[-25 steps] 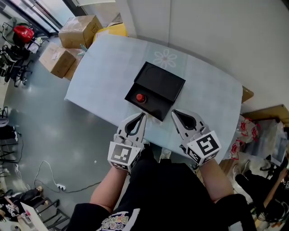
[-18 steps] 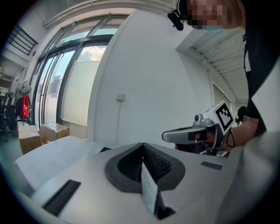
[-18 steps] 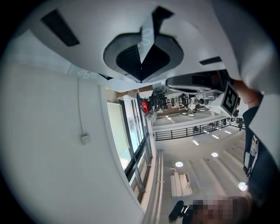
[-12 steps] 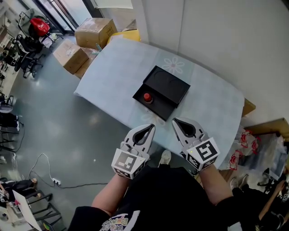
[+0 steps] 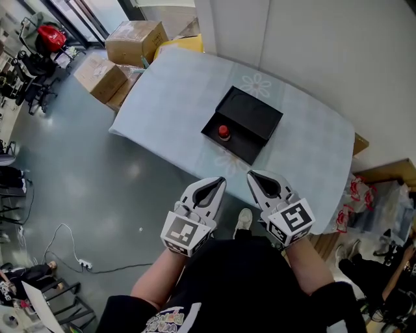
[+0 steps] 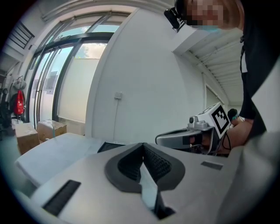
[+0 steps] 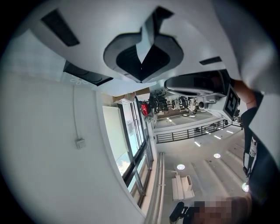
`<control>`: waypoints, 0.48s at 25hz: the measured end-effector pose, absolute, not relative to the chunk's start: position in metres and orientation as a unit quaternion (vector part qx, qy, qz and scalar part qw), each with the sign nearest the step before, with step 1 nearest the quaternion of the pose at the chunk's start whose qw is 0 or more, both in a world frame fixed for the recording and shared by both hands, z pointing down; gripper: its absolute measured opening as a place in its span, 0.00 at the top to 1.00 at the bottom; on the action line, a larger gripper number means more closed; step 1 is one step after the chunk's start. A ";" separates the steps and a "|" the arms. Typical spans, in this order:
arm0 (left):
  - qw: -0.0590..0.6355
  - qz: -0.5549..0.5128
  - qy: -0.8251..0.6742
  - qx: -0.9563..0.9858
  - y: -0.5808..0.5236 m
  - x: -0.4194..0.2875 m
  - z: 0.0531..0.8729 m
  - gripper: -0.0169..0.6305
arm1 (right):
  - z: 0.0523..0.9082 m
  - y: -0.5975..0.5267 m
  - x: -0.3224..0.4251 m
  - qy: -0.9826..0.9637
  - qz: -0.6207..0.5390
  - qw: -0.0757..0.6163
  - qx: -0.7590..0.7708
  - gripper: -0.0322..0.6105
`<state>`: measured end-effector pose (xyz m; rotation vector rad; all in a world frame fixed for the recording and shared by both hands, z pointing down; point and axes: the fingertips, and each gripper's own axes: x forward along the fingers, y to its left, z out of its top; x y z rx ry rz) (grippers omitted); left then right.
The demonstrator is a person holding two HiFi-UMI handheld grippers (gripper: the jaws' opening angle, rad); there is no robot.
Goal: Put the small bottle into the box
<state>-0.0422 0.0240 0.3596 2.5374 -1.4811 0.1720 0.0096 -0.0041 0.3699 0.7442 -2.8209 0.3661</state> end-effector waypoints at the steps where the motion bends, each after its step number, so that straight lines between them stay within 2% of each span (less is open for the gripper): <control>1: 0.099 0.059 -0.496 0.861 0.027 -0.046 0.360 0.96 | 0.369 0.000 0.005 -0.954 0.124 0.101 0.255 0.94; 12: 0.096 0.047 -0.444 0.890 0.054 -0.066 0.356 0.96 | 0.366 0.042 -0.012 -0.938 0.115 0.109 0.310 0.94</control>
